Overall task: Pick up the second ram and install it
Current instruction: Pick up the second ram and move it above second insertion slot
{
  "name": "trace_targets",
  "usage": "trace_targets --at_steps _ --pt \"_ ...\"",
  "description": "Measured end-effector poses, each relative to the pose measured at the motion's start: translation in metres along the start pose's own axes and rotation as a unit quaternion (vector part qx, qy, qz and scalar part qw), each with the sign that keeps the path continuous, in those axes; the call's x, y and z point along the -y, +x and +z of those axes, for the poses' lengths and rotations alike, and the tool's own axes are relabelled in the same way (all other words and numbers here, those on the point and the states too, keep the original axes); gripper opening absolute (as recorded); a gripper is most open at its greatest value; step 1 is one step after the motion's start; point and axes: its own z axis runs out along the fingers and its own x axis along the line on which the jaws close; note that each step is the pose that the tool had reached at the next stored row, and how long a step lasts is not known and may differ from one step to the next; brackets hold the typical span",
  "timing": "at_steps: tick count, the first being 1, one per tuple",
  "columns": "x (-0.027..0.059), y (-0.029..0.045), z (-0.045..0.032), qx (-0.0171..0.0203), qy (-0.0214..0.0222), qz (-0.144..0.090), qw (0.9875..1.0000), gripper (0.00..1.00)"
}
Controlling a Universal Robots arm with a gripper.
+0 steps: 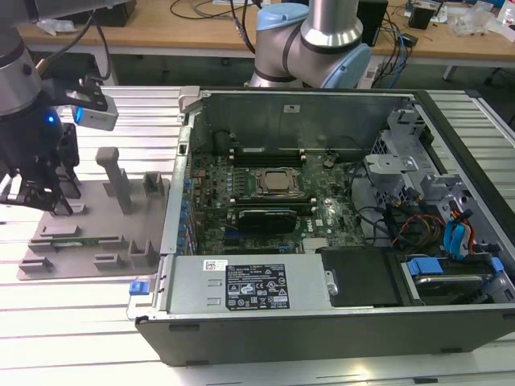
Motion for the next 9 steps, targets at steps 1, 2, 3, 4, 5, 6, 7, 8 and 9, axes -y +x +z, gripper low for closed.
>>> trace_targets --at_steps 1,2,3,4,5,6,7,8,9 --pt "0.0000 0.0000 0.0007 0.0000 0.0000 0.000 1.0000 0.34" --pt "0.0001 0.0001 0.0016 0.0000 0.0000 0.000 1.0000 0.34" --pt "0.0001 0.0002 0.0024 0.0000 0.0000 0.000 1.0000 0.34" --pt "0.0002 0.0004 0.0038 0.0000 0.0000 0.000 1.0000 0.34" --pt "0.0004 0.0011 0.0047 0.0000 0.0000 0.000 1.0000 0.34" --pt "0.0005 0.0019 0.0062 0.0000 0.0000 0.000 1.0000 0.34" --pt "0.0005 0.0021 0.0088 0.0000 0.0000 0.000 1.0000 0.34" --pt "0.0006 0.0022 0.0107 -0.0001 0.0000 0.000 1.0000 0.34" --pt "0.0006 0.0023 0.0122 0.0000 0.0000 -0.001 1.0000 0.34"
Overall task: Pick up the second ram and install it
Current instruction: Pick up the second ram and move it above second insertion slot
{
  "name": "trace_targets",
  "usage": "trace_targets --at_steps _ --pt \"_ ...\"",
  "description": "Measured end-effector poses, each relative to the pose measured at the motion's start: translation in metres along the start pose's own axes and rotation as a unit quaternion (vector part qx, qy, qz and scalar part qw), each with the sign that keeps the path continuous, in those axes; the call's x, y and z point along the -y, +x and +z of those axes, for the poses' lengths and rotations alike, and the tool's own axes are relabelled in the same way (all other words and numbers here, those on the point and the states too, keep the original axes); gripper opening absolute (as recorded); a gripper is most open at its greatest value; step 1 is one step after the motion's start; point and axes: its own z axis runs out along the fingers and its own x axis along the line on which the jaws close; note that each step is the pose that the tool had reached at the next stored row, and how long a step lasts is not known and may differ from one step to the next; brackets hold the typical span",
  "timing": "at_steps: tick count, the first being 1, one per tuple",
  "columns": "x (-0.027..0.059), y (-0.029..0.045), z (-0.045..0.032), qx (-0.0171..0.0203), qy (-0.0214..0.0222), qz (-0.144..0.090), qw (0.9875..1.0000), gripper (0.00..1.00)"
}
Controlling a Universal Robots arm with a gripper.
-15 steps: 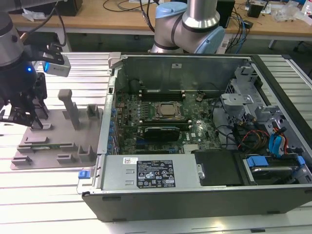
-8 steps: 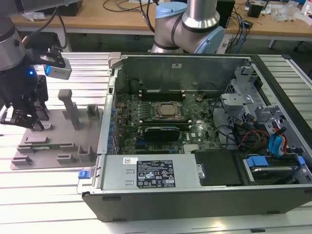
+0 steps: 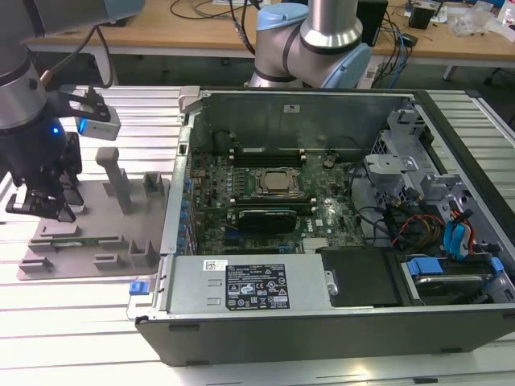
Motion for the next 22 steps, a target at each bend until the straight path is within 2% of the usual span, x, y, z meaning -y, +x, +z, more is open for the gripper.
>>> trace_targets --at_steps 3,7,22 --pt "-0.0006 0.0002 0.0060 -0.0002 -0.0001 -0.004 1.0000 0.34" --pt "-0.0006 -0.0022 0.0116 -0.0045 -0.0003 -0.021 0.9998 0.34" --pt "0.0003 -0.0017 0.0318 -0.0047 -0.0003 -0.022 0.9997 0.34"
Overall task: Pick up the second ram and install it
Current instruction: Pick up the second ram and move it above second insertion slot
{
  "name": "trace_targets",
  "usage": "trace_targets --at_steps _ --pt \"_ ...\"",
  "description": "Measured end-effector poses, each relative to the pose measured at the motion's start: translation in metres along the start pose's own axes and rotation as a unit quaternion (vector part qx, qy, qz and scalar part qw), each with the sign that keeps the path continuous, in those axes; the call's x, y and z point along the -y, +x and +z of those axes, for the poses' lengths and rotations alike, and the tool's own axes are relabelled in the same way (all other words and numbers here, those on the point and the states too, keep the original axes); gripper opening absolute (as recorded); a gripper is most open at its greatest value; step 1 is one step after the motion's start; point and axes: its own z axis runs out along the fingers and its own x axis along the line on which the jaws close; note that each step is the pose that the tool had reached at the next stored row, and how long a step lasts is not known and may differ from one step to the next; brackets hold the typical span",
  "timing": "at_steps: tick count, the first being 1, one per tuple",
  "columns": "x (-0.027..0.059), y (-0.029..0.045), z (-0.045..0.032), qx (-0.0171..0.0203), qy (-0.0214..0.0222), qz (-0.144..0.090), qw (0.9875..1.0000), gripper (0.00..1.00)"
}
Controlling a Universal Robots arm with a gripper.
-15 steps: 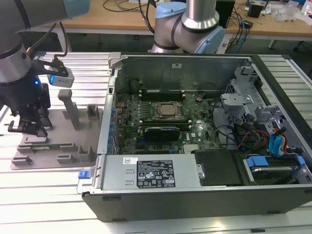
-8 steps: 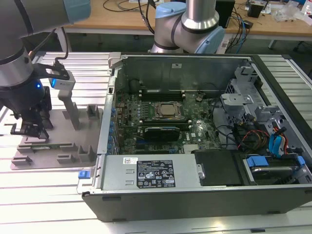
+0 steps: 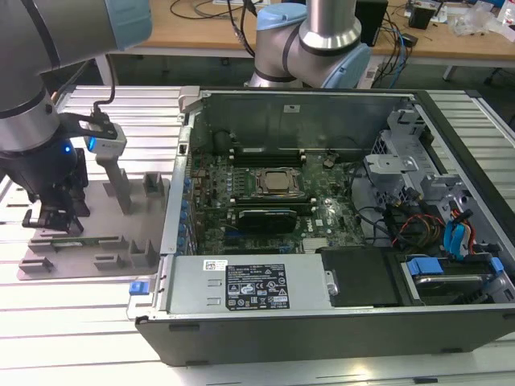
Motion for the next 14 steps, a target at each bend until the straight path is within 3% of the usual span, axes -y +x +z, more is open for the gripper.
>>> trace_targets --at_steps 11,14 --pt "-0.0024 0.0005 0.0159 0.0000 0.0000 0.000 1.0000 0.34" --pt "-0.0093 0.0064 0.0302 0.0000 0.0000 0.000 1.0000 0.34"
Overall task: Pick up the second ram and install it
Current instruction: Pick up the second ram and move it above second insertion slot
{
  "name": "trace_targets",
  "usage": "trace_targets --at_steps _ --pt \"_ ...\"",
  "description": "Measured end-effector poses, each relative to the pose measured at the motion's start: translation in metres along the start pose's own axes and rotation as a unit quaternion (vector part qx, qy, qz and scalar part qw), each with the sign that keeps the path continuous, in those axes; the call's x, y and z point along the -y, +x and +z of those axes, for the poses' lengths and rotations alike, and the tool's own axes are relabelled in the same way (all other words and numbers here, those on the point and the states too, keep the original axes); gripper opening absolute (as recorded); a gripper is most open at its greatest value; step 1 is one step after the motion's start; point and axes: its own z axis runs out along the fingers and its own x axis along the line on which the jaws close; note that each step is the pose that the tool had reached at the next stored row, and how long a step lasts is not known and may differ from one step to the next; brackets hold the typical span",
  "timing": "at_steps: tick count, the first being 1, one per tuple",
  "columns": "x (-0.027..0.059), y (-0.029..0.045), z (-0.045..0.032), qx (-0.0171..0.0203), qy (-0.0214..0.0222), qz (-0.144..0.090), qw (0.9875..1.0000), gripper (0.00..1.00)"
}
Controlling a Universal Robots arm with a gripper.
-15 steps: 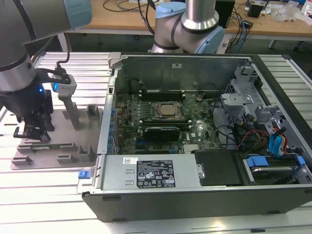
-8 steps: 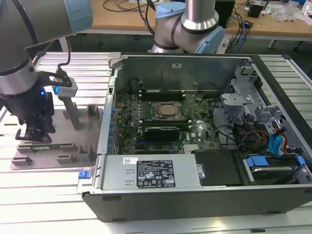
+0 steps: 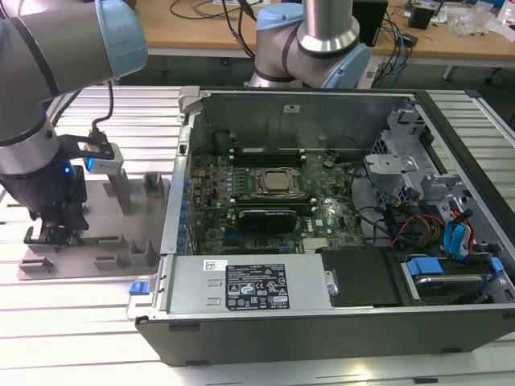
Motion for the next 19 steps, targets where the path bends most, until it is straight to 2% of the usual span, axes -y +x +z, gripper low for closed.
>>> trace_targets --at_steps 1,2,3,4,7,13,14,15,16,19 --pt "-0.0009 0.0008 0.0025 0.0006 0.0000 0.000 1.0000 0.34" --pt "-0.0031 0.0014 0.0055 0.0032 -0.0002 0.000 1.0000 0.34" --pt "-0.0055 0.0016 0.0075 0.0086 -0.0005 -0.002 1.0000 0.34" --pt "-0.0057 0.0016 0.0093 0.0091 -0.0006 -0.006 0.9999 0.34" --pt "-0.0056 0.0018 0.0134 0.0055 -0.0009 -0.019 0.9998 0.34" --pt "-0.0055 0.0018 0.0161 0.0053 -0.0009 -0.019 0.9998 0.33" --pt "-0.0055 0.0018 0.0161 0.0053 -0.0009 -0.019 0.9998 0.26" --pt "-0.0055 0.0018 0.0161 0.0052 -0.0009 -0.019 0.9998 0.13" --pt "-0.0055 0.0018 0.0161 0.0052 -0.0009 -0.019 0.9998 0.10" --pt "-0.0055 0.0018 0.0161 0.0050 -0.0009 -0.019 0.9998 0.10"
